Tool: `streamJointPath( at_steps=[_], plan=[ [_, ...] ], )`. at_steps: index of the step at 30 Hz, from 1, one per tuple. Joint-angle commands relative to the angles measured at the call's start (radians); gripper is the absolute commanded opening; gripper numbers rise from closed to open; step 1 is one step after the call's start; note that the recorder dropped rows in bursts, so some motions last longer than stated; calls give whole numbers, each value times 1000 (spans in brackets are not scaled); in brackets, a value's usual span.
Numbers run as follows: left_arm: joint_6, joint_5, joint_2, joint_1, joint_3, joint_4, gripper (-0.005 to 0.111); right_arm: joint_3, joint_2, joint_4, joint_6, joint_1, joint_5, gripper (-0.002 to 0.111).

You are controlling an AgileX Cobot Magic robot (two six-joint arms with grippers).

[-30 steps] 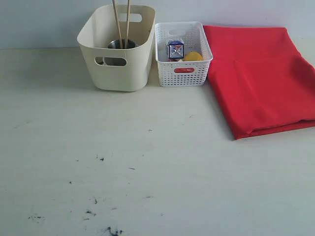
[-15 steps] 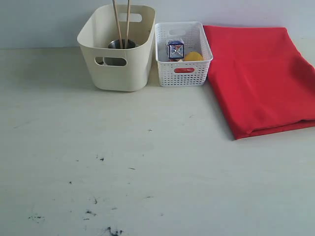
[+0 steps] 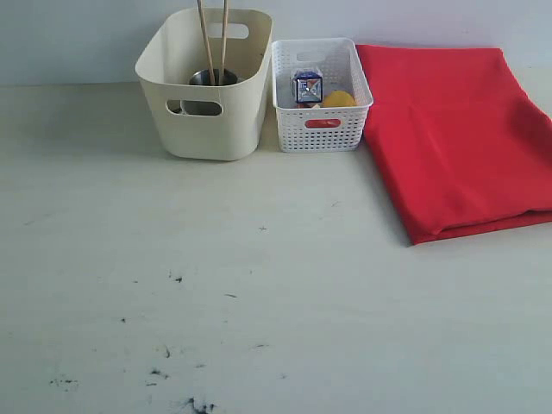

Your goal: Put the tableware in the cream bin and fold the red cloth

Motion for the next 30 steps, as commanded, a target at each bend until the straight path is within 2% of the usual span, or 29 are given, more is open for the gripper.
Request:
streamJointPath(
  at_steps=[1, 9, 18, 21, 26, 30],
  plan=[
    [-4, -15, -3, 3, 2, -4, 0, 6, 1, 0, 2, -1, -1, 0],
    [29, -15, -3, 3, 1, 25, 0, 6, 1, 0, 0, -1, -1, 0],
    [25, -57, -1, 3, 22, -38, 0, 6, 1, 0, 1, -1, -1, 0],
    [25, -129, -1, 3, 72, -57, 0, 6, 1, 0, 1, -1, -1, 0],
    [25, -344, -3, 3, 201, -99, 0, 6, 1, 0, 1, -1, -1, 0],
    [25, -435, -30, 7, 274, -133, 0, 6, 1, 0, 1, -1, -1, 0]
  ],
)
